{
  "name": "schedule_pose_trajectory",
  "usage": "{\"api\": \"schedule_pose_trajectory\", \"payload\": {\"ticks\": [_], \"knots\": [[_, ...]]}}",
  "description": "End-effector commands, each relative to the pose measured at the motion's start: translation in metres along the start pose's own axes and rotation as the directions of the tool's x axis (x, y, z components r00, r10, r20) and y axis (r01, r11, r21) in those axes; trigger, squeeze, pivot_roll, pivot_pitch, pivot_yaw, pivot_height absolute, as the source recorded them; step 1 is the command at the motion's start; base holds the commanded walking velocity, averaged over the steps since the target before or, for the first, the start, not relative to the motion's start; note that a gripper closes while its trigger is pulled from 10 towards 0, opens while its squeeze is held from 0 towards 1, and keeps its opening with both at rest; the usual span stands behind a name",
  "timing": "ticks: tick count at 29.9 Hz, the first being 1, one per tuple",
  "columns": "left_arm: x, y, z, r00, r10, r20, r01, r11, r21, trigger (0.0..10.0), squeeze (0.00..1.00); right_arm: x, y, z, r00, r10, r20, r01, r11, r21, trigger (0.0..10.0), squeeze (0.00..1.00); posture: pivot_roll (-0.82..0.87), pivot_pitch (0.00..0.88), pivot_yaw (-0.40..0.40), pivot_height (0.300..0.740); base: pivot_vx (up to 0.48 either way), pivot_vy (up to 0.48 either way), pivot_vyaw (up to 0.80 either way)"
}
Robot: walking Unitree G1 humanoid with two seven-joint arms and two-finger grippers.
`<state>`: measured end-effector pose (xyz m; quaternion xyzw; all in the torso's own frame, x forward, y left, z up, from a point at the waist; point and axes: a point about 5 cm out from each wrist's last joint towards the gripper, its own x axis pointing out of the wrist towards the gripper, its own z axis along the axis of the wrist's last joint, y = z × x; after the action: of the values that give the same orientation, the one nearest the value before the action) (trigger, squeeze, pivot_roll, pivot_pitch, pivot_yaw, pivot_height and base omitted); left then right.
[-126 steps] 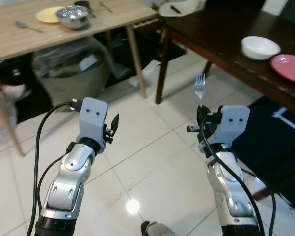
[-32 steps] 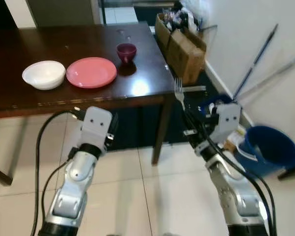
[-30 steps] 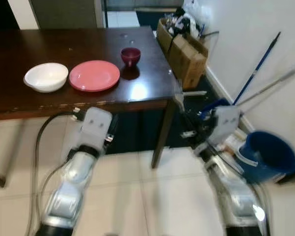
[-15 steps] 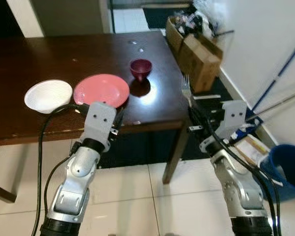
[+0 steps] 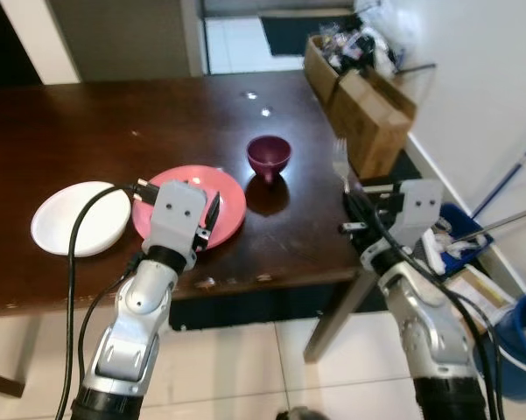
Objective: Setting the table
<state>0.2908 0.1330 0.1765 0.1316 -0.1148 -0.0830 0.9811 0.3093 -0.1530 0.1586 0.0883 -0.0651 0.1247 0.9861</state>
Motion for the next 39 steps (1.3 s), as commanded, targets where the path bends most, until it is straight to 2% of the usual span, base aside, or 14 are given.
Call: {"api": "schedule_pose_trajectory", "payload": {"ticks": [1, 5, 6, 7, 9, 10, 11, 13, 16, 20, 25, 30, 39], "knots": [[-0.004, 0.000, -0.007, 0.999, -0.015, -0.034, 0.015, 1.000, -0.002, 10.0, 0.20, -0.001, 0.001, -0.009, 0.999, 0.000, -0.038, 0.000, 1.000, 0.008, 10.0, 0.00, -0.12, 0.027, 0.053, 0.740, 0.480, 0.000, 0.00], [-0.004, 0.000, -0.007, 0.999, -0.022, -0.036, 0.022, 1.000, -0.002, 10.0, 0.19, -0.001, -0.001, -0.012, 0.999, -0.003, -0.054, 0.004, 1.000, 0.010, 10.0, 0.00, -0.12, 0.029, 0.052, 0.740, 0.459, 0.000, 0.00], [-0.005, 0.000, -0.007, 0.998, -0.047, -0.035, 0.046, 0.999, -0.006, 10.0, 0.15, -0.001, -0.003, -0.014, 0.996, -0.012, -0.086, 0.011, 1.000, -0.014, 10.0, 0.00, -0.12, 0.029, 0.052, 0.740, 0.000, 0.000, 0.00], [-0.005, 0.000, -0.007, 0.998, -0.047, -0.035, 0.046, 0.999, -0.006, 10.0, 0.15, -0.001, -0.003, -0.014, 0.996, -0.012, -0.086, 0.011, 1.000, -0.014, 10.0, 0.00, -0.12, 0.029, 0.052, 0.740, 0.000, 0.000, 0.00], [-0.007, 0.002, -0.003, 0.994, -0.109, -0.027, 0.108, 0.993, -0.050, 10.0, 0.09, -0.002, -0.007, -0.021, 0.988, -0.060, -0.143, 0.049, 0.996, -0.080, 10.0, 0.00, -0.11, 0.031, 0.045, 0.740, 0.000, 0.000, 0.00], [-0.007, 0.002, -0.003, 0.994, -0.109, -0.027, 0.108, 0.993, -0.050, 10.0, 0.09, -0.002, -0.007, -0.021, 0.988, -0.060, -0.143, 0.049, 0.996, -0.080, 10.0, 0.00, -0.11, 0.031, 0.045, 0.740, 0.000, 0.000, 0.00], [-0.010, 0.005, 0.003, 0.984, -0.178, -0.015, 0.175, 0.979, -0.099, 10.0, 0.07, -0.006, -0.011, -0.025, 0.975, -0.125, -0.183, 0.099, 0.984, -0.146, 10.0, 0.00, -0.11, 0.031, 0.045, 0.740, 0.000, 0.000, 0.00], [-0.012, 0.006, 0.005, 0.979, -0.202, -0.008, 0.200, 0.973, -0.112, 10.0, 0.07, -0.008, -0.013, -0.026, 0.970, -0.151, -0.192, 0.119, 0.978, -0.170, 10.0, 0.00, -0.11, 0.031, 0.045, 0.740, 0.000, 0.000, 0.00], [-0.015, 0.017, 0.011, 0.971, -0.241, -0.001, 0.239, 0.963, -0.122, 10.0, 0.07, -0.017, -0.008, -0.018, 0.974, -0.192, -0.119, 0.155, 0.951, -0.266, 10.0, 0.00, -0.11, 0.044, 0.041, 0.740, 0.000, 0.000, 0.00], [-0.015, 0.018, 0.009, 0.967, -0.254, -0.014, 0.251, 0.962, -0.111, 10.0, 0.07, -0.021, -0.006, -0.018, 0.972, -0.210, -0.109, 0.175, 0.949, -0.263, 10.0, 0.00, -0.11, 0.047, 0.044, 0.740, 0.000, 0.000, 0.00], [-0.015, 0.017, 0.008, 0.960, -0.281, -0.023, 0.277, 0.955, -0.109, 10.0, 0.07, -0.026, -0.004, -0.025, 0.966, -0.211, -0.151, 0.177, 0.961, -0.212, 10.0, 0.00, -0.12, 0.050, 0.043, 0.740, 0.000, 0.000, 0.00], [-0.019, 0.021, 0.010, 0.948, -0.316, -0.037, 0.310, 0.943, -0.119, 10.0, 0.07, -0.038, -0.008, -0.042, 0.929, -0.273, -0.249, 0.215, 0.947, -0.237, 10.0, 0.00, -0.11, 0.048, 0.036, 0.740, 0.000, 0.000, 0.00], [-0.019, 0.022, 0.010, 0.946, -0.320, -0.052, 0.312, 0.942, -0.123, 10.0, 0.07, -0.048, 0.001, -0.056, 0.915, -0.196, -0.352, 0.149, 0.977, -0.155, 10.0, 0.00, -0.12, 0.044, 0.033, 0.740, 0.000, 0.000, 0.00]]}}
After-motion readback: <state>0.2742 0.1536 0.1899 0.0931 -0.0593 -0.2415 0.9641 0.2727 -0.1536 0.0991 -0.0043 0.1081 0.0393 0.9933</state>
